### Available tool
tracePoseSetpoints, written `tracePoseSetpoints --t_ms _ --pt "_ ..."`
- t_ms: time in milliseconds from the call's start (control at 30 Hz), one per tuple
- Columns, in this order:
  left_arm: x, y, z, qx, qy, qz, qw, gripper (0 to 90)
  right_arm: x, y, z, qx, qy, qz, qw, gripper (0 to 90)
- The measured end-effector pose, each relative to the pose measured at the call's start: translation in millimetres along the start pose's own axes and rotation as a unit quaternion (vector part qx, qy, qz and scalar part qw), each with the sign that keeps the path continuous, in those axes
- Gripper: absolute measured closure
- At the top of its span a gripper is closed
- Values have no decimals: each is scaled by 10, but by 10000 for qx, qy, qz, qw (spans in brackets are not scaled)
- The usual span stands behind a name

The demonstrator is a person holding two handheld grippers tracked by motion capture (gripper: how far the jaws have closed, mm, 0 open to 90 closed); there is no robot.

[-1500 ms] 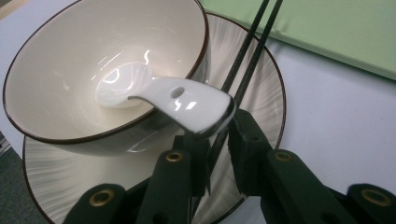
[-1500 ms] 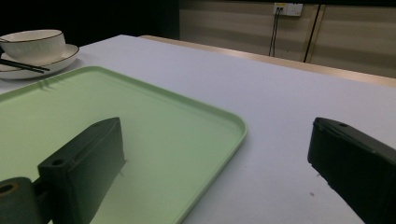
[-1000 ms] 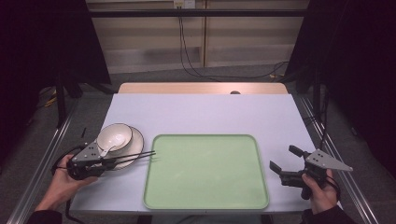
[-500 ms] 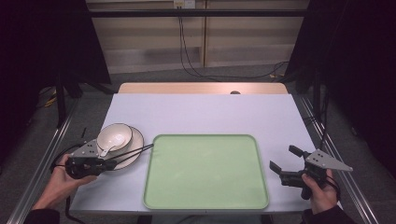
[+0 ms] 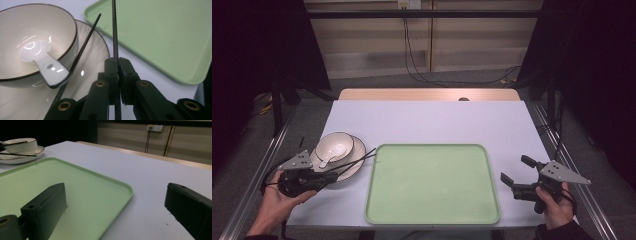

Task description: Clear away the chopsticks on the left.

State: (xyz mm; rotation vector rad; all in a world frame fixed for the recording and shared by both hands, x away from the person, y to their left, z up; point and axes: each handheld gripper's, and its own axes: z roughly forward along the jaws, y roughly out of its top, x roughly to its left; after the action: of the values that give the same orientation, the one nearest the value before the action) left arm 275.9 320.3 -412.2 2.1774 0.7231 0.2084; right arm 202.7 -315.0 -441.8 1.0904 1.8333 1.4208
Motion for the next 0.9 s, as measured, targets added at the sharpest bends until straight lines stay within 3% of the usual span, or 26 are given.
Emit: tracePoseSetpoints --t_ms 367,400,633,733,800,900 --pt "-349 47 -49 -188 101 -338 9992 857 7 1 2 -29 6 12 10000 31" --pt "-376 48 -45 -239 49 -393 9989 857 8 1 5 -35 -21 3 10000 31" --pt "-572 112 52 -226 190 -701 9971 857 8 -2 4 -16 -15 -3 10000 34" --pt "-629 130 84 -231 262 -740 9966 856 8 -1 4 -21 -17 12 10000 35" --pt "-742 162 136 -197 401 -691 9966 856 9 -1 0 6 21 6 10000 35" --pt "-827 215 156 -241 357 -669 9968 856 1 -2 3 -10 5 4 10000 36"
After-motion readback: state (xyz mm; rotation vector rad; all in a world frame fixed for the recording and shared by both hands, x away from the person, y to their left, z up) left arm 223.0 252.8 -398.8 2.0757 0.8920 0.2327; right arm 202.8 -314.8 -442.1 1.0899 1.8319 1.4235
